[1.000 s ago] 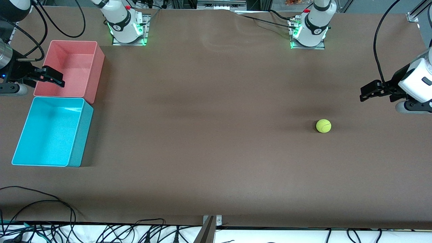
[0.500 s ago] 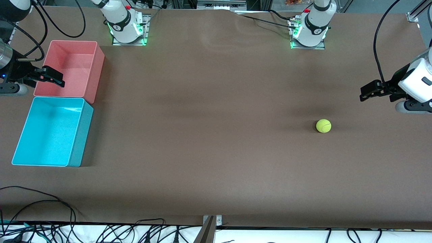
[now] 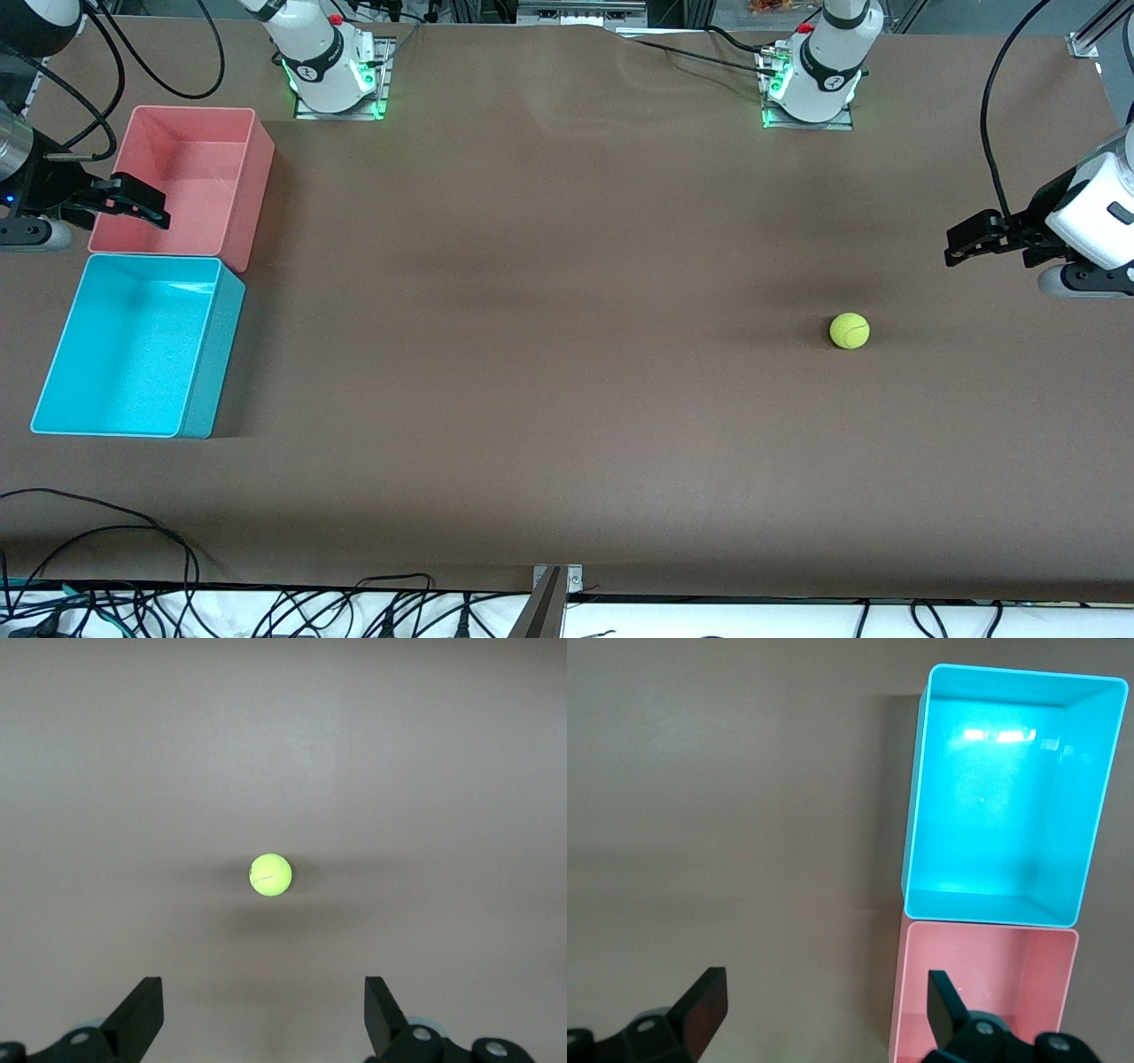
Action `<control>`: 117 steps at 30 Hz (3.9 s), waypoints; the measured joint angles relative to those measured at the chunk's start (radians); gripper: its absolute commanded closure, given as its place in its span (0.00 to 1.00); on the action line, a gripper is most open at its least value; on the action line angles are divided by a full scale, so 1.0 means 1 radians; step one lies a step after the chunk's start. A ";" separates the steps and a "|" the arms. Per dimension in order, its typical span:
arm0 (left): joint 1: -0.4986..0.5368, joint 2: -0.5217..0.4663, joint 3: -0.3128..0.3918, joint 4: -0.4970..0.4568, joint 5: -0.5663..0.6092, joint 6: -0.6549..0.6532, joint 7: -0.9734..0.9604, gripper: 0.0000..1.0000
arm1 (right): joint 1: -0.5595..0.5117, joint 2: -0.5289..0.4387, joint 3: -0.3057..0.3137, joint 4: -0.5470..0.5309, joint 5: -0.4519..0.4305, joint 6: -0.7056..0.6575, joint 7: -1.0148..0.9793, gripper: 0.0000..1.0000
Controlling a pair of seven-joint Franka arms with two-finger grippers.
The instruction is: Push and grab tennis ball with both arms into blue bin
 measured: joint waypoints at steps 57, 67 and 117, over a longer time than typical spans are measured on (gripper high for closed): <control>0.001 0.000 0.000 0.000 0.000 0.000 0.000 0.00 | 0.000 0.000 0.001 0.000 0.001 0.001 0.000 0.00; 0.001 0.000 0.000 0.000 0.000 0.000 0.000 0.00 | 0.000 0.000 0.001 0.000 0.001 0.001 0.000 0.00; 0.000 -0.001 0.001 0.000 0.000 0.002 0.000 0.98 | 0.000 0.000 0.002 0.001 0.001 0.001 0.000 0.00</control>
